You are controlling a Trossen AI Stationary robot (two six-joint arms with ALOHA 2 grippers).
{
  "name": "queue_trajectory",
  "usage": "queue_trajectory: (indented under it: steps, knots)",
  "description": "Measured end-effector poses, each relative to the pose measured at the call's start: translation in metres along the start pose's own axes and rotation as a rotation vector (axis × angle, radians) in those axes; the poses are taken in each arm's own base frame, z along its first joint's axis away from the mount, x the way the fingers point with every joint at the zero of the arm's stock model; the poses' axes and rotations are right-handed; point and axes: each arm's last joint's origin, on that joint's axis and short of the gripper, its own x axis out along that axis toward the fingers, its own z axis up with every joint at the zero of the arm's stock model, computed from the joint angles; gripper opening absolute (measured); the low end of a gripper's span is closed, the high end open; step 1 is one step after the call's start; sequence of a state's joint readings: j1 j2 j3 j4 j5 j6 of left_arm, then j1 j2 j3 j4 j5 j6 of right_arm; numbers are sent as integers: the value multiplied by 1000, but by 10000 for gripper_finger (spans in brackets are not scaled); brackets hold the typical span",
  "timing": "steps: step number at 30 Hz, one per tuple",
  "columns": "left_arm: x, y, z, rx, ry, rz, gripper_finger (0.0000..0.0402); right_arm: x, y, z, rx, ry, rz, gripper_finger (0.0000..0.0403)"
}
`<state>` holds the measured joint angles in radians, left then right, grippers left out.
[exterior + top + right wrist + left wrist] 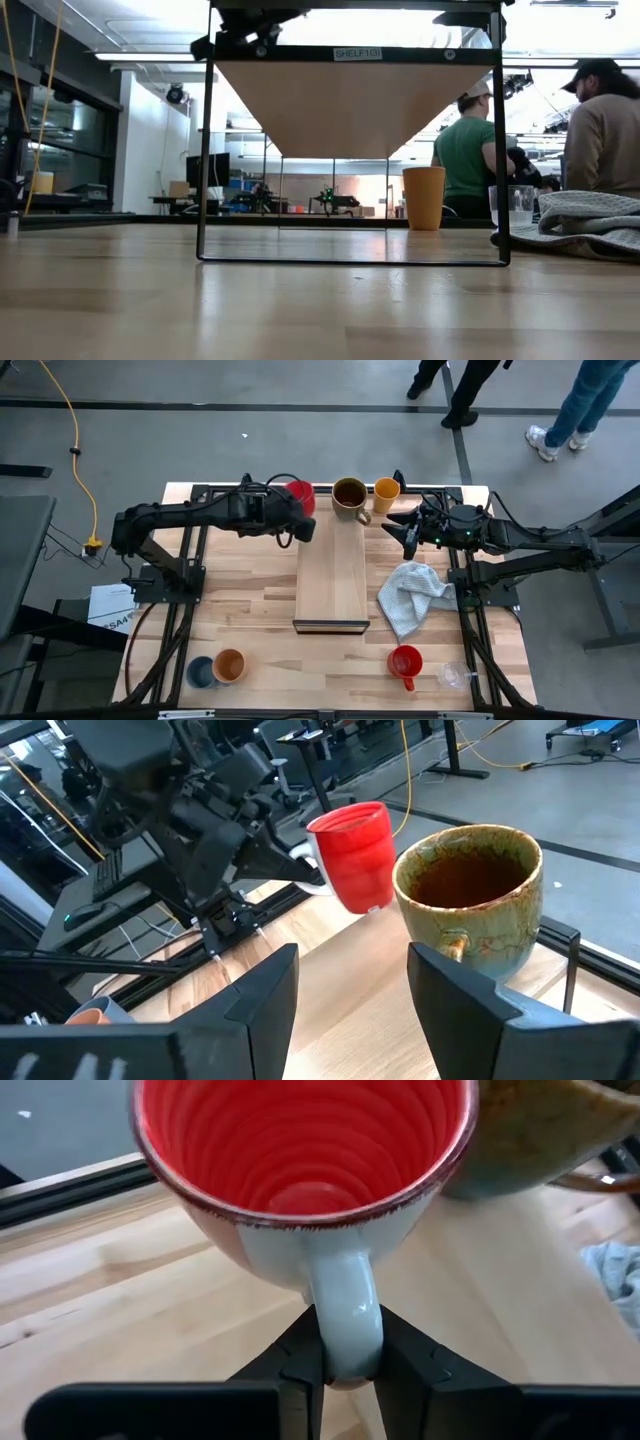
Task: Stack small to large cups/mugs on shelf
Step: Put the red patterned mug on the shelf
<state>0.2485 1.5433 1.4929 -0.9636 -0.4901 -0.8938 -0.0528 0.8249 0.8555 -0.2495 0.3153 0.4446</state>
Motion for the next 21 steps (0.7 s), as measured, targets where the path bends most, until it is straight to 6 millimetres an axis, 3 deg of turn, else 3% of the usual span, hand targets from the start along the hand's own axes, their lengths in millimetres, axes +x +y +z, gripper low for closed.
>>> queue_trajectory:
  steps: [6, 15, 21]
  knots:
    - [0, -4, 4, 24, -36, -38, 44, 0, 0, 0, -16, 0, 0, 181]
    - [29, -13, -3, 75, 23, 3, 60, 0, 0, 0, -16, -4, 2, 181]
    - [31, -17, -2, 71, -7, -4, 45, 0, 0, 1, -16, -7, 4, 181]
